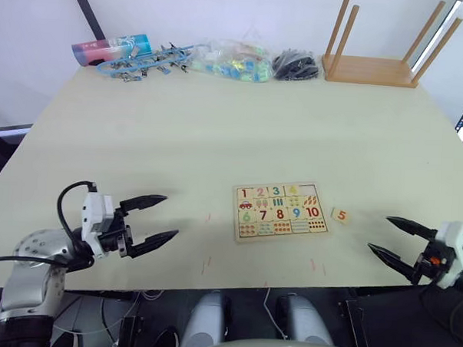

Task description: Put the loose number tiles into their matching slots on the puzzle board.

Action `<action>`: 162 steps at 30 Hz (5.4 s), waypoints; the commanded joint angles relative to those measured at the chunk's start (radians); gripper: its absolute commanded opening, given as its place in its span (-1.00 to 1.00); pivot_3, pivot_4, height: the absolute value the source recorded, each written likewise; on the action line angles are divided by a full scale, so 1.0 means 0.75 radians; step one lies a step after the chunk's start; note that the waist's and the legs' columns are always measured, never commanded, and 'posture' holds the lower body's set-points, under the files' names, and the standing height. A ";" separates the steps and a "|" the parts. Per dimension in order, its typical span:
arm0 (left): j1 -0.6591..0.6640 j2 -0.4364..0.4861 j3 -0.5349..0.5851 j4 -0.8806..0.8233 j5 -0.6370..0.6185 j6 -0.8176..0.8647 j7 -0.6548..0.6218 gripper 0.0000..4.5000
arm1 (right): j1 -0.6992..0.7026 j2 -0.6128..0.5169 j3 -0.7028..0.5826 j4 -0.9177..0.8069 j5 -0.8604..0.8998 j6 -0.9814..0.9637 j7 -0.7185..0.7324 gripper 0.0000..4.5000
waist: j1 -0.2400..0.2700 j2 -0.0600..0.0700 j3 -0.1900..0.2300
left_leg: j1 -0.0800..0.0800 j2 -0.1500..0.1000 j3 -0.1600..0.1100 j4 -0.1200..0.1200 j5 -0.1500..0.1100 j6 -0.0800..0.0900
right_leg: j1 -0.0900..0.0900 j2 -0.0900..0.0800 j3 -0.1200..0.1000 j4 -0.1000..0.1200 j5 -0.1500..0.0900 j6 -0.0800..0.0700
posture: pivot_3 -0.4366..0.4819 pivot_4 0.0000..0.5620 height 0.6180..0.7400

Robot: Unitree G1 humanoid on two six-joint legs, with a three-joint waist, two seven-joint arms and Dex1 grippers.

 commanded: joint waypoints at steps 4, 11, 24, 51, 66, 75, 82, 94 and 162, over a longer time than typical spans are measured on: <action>-0.145 0.059 -0.076 0.043 -0.023 -0.003 -0.165 1.00 | -0.196 -0.057 0.149 0.076 -0.116 0.004 0.020 0.96 | 0.002 0.000 0.000 | 0.001 0.000 -0.001 0.000 0.000 0.000 | 0.001 0.002 0.000 0.000 0.000 0.000 | -0.05 -0.47 0.95; -0.251 0.073 -0.129 0.094 -0.018 -0.016 -0.271 1.00 | -0.322 -0.050 0.265 0.105 -0.185 0.055 -0.001 0.96 | 0.001 0.000 0.000 | -0.001 -0.001 0.000 0.000 0.000 0.000 | 0.000 0.002 -0.001 0.000 0.002 0.004 | -0.05 -0.47 0.95; -0.341 0.082 -0.194 0.094 -0.028 -0.009 -0.323 1.00 | -0.424 -0.078 0.399 0.180 -0.320 0.125 -0.040 0.96 | 0.000 0.000 0.000 | -0.001 -0.001 0.000 0.003 0.000 0.000 | 0.001 0.003 -0.001 0.000 0.003 0.005 | -0.05 -0.47 0.95; -0.346 0.052 -0.189 0.107 -0.029 -0.015 -0.304 1.00 | -0.529 -0.218 0.412 0.041 -0.304 0.348 0.002 -0.59 | 0.003 -0.001 0.000 | -0.001 0.000 -0.001 0.007 0.000 0.000 | 0.001 0.002 -0.001 0.003 0.003 0.005 | -0.05 -0.47 0.95; -0.260 -0.023 -0.122 0.027 -0.047 0.005 -0.115 1.00 | -1.018 -0.287 0.726 -0.024 -0.454 0.608 0.148 -0.59 | 0.001 0.000 0.000 | -0.004 0.001 -0.001 0.006 0.000 0.000 | -0.002 0.002 -0.001 0.003 0.003 0.005 | -0.05 -0.47 0.95; -0.116 -0.057 -0.058 -0.122 -0.067 0.037 0.053 1.00 | -1.304 -0.189 0.971 0.096 -0.636 0.644 0.215 -0.59 | 0.000 0.000 0.001 | -0.004 0.002 -0.001 0.006 0.000 0.001 | -0.003 0.001 -0.001 0.005 0.003 0.004 | -0.05 -0.47 0.95; -0.048 -0.070 -0.039 -0.185 -0.070 0.040 0.121 1.00 | -1.459 -0.105 1.094 0.168 -0.761 0.693 0.249 -0.59 | -0.003 0.001 0.001 | -0.004 0.001 -0.001 0.006 0.000 0.000 | -0.003 0.000 -0.003 0.005 0.002 0.004 | -0.05 -0.47 0.95; -0.027 -0.077 -0.052 -0.206 -0.069 0.032 0.152 1.00 | -1.549 -0.032 1.190 0.195 -0.866 0.764 0.316 -0.59 | -0.004 0.001 0.001 | -0.004 0.001 -0.001 0.006 0.000 0.000 | -0.003 0.000 -0.003 0.006 0.002 0.003 | -0.05 -0.47 0.95; -0.125 -0.093 -0.103 -0.137 -0.041 0.033 0.133 1.00 | -1.392 -0.029 0.928 0.158 -0.793 0.750 0.292 0.60 | -0.003 0.000 0.001 | -0.005 0.000 -0.001 0.005 0.000 0.000 | -0.005 -0.001 -0.004 0.007 0.002 0.002 | -0.05 -0.47 0.95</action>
